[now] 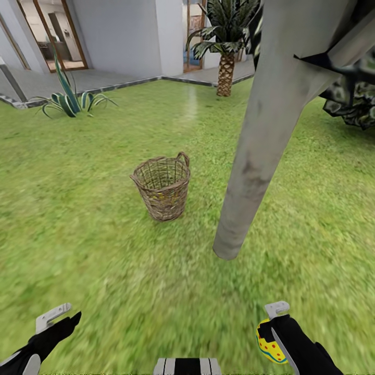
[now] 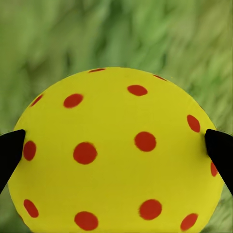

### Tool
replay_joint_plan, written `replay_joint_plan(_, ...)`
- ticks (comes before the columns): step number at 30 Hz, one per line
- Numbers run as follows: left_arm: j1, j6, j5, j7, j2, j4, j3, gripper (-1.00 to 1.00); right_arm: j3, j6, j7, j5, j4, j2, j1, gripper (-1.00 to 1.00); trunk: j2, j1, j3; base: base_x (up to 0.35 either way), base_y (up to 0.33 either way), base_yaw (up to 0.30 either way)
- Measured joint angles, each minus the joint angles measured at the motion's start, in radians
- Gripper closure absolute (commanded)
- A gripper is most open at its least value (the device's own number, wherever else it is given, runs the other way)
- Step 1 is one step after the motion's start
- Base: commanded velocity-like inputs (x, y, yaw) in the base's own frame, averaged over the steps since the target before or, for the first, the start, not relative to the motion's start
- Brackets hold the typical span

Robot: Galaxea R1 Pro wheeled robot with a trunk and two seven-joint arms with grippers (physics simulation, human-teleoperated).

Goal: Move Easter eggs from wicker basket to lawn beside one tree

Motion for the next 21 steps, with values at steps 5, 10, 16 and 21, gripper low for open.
replay_joint_plan(5, 0.000, 0.000, 0.000, 0.000, -0.001, -0.004, 0.001, -1.00, 0.000, 0.000, 0.000, 0.000, -0.001, 0.000, 0.000, 1.00, -0.001, 0.002, -0.019, 0.000, 0.000, 0.000)
replay_joint_plan(10, 0.000, 0.000, 0.001, 0.000, -0.001, -0.004, 0.000, -1.00, 0.000, 0.000, 0.000, 0.000, -0.002, 0.001, 0.000, 1.00, -0.002, 0.004, -0.031, 0.000, 0.000, 0.000)
replay_joint_plan(16, 0.000, 0.000, 0.000, 0.001, -0.006, -0.002, 0.000, -1.00, 0.000, 0.000, 0.000, 0.000, -0.001, 0.001, 0.000, 1.00, -0.003, 0.005, -0.046, 0.000, 0.000, 0.000)
replay_joint_plan(21, 0.000, 0.000, 0.000, 0.000, -0.006, -0.002, 0.000, -1.00, 0.000, 0.000, 0.000, 0.000, 0.000, 0.004, 0.000, 1.00, -0.004, 0.008, -0.066, 0.000, 0.000, 0.000)
